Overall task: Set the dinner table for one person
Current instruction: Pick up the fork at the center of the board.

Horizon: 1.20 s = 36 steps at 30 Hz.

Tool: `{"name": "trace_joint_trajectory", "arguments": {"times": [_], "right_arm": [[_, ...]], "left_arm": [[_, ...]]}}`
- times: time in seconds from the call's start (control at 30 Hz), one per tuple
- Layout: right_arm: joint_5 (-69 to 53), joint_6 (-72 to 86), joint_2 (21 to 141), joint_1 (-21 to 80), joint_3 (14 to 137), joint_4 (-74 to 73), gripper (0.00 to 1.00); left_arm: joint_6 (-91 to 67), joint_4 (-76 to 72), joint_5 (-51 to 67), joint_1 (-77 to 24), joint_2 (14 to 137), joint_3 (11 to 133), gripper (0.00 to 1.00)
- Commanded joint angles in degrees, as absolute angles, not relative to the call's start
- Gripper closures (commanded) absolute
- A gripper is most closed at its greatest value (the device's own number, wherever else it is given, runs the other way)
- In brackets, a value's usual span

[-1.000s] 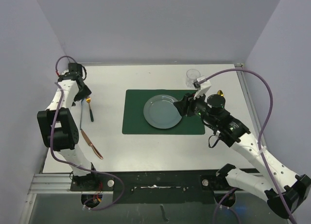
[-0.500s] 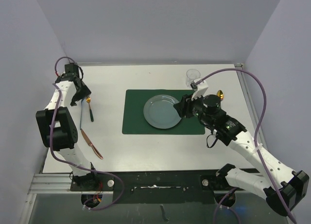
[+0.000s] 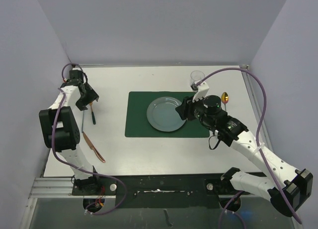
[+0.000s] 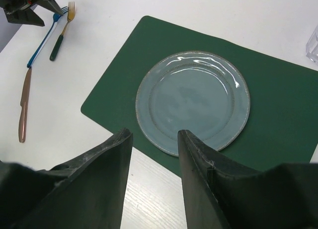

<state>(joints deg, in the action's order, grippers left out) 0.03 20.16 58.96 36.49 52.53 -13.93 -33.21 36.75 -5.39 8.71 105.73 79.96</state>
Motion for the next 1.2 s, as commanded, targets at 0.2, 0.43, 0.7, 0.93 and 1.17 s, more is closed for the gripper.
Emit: {"name": "trace_joint_trajectory", "arguments": {"times": [0.2,0.43,0.7,0.93,1.17], "right_arm": [[0.82,20.13,60.12,36.95,55.58,-12.36,0.58],[1.23,20.47,59.42,37.03,55.55,-12.75,0.58],[0.62,20.25,59.75,37.08,54.4,-10.81,0.58],[1.77,18.98,60.4,37.08,52.91,-9.57,0.58],[3.17,17.57,61.47,37.09,51.73,-8.18,0.57]], "left_arm": [[-32.87,35.61,-13.92,8.11,106.77,79.3,0.37],[-33.05,36.92,-20.03,7.92,108.82,79.98,0.37],[-33.33,37.86,-22.54,7.91,111.97,81.03,0.37],[-34.64,37.79,-27.42,8.0,111.3,80.59,0.37],[-35.74,38.24,-31.31,7.99,111.14,79.86,0.4]]}}
